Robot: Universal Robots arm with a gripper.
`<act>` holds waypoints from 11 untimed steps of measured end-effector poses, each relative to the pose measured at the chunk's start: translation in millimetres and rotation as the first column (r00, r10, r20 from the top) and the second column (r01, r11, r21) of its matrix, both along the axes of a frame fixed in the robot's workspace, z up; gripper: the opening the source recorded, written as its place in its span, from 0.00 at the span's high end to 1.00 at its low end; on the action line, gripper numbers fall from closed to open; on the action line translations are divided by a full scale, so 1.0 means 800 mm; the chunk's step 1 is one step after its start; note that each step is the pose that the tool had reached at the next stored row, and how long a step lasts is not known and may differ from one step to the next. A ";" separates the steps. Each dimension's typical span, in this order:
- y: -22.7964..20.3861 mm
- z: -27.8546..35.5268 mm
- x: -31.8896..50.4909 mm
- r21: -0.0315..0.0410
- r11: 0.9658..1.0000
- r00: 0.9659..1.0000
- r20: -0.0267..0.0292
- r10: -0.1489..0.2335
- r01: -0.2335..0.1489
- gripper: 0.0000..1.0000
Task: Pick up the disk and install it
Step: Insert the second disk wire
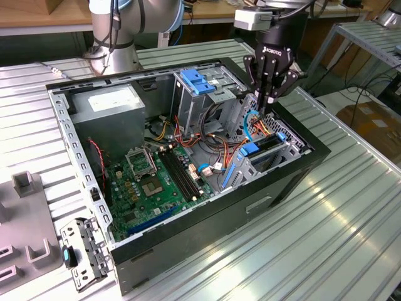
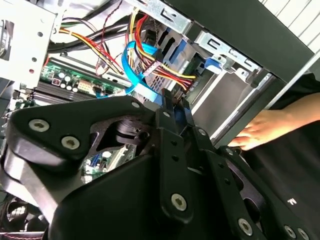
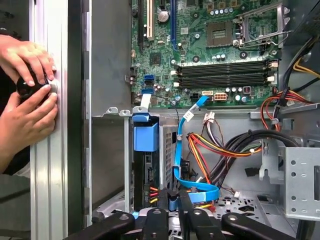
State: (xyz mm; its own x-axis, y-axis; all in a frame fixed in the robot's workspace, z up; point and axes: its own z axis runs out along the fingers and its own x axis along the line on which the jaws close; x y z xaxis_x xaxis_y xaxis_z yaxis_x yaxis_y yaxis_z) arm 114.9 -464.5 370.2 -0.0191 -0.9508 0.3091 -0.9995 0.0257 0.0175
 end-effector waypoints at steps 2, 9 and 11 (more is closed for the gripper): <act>0.0001 -0.0016 0.000 0.000 1.000 1.000 0.000 0.000 0.000 0.77; -0.0086 -0.0026 -0.002 0.013 1.000 1.000 0.000 0.000 0.000 0.84; -0.0146 -0.0034 -0.003 0.031 1.000 1.000 0.001 0.000 0.000 0.84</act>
State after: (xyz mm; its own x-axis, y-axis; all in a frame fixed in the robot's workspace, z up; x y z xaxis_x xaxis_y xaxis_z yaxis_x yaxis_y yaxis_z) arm 112.8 -476.2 367.5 -0.0192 -0.9600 0.2794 -0.9995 0.0251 0.0174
